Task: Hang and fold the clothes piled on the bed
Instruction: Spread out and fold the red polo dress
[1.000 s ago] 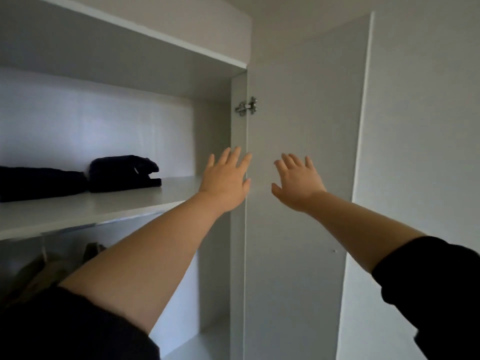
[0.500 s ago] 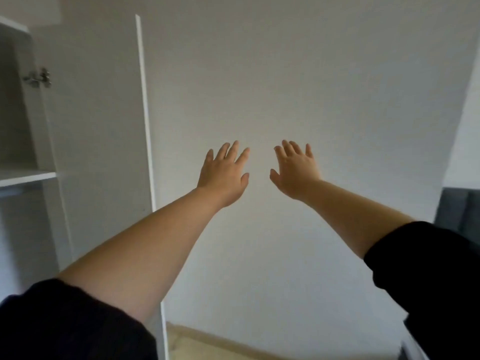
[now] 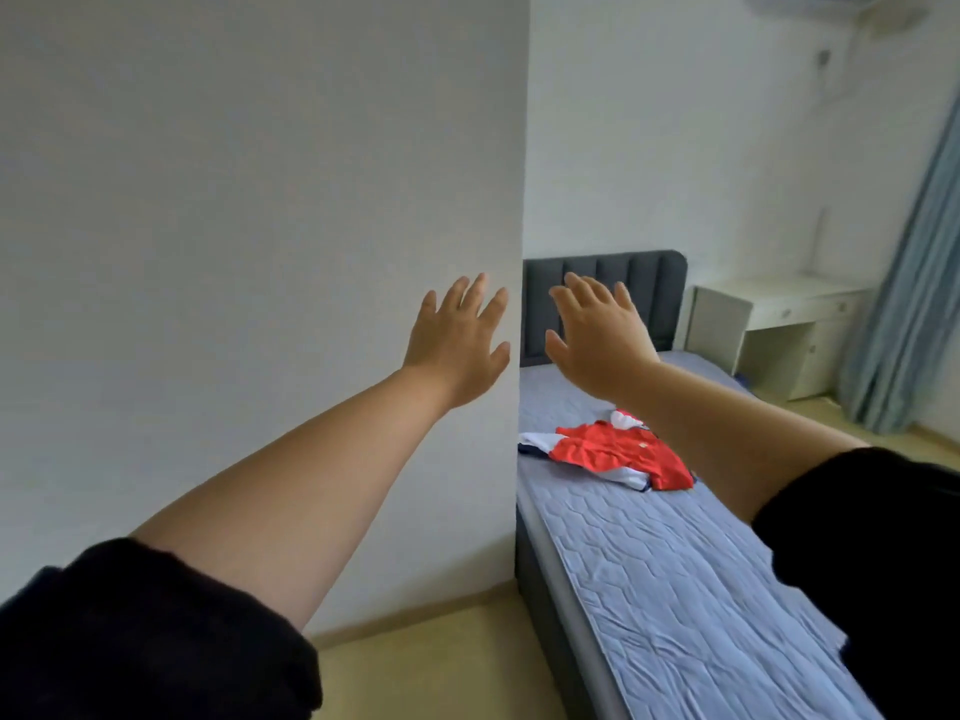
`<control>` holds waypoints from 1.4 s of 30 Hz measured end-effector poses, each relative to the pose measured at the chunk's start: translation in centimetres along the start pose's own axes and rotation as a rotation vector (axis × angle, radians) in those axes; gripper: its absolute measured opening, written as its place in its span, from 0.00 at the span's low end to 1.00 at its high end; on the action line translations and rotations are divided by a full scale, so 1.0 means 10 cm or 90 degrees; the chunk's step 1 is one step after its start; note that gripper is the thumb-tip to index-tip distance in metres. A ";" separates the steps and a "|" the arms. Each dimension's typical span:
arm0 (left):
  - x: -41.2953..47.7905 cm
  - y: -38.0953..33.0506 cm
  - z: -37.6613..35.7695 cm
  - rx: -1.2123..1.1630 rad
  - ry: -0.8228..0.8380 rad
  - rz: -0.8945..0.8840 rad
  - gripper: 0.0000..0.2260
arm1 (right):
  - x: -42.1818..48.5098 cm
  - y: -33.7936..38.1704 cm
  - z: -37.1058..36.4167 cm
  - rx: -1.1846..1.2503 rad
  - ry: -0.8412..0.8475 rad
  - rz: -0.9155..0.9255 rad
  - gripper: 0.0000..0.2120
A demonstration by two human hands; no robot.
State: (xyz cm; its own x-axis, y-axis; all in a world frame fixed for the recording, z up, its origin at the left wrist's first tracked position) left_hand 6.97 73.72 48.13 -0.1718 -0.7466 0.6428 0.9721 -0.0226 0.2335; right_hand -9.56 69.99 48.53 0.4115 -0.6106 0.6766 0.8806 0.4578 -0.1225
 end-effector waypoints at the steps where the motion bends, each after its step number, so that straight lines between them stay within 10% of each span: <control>1: 0.12 -0.11 -0.17 -0.014 0.000 -0.012 0.28 | 0.01 -0.16 -0.13 -0.011 0.009 -0.016 0.26; 26: 2.53 -1.10 -5.01 -0.225 0.253 -0.122 0.29 | 1.03 -2.48 -4.54 -0.023 0.242 -0.292 0.25; 35: 2.64 -1.64 -7.07 -0.315 0.440 -0.025 0.28 | 0.68 -3.10 -6.50 0.023 0.405 -0.386 0.25; 42: 2.52 -2.05 -8.85 -0.556 0.637 0.268 0.26 | 0.34 -3.48 -7.84 0.028 0.477 -0.470 0.25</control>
State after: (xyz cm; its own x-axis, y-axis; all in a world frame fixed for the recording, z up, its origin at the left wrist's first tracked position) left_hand -3.10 -3.48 -5.04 -0.0196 -0.9453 -0.3257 0.7695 0.1937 -0.6086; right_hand -20.35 1.32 -1.82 -0.1710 -0.9839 -0.0516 0.9687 -0.1774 0.1737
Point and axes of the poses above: each hand's wrist, its own x-axis towards the middle knuckle, its own z-axis out of the back of the hand, y = z × x, the point moved 2 cm from there along x, towards the middle knuckle, and after that the axes turned 8 degrees about -y, right-handed, at the moved point
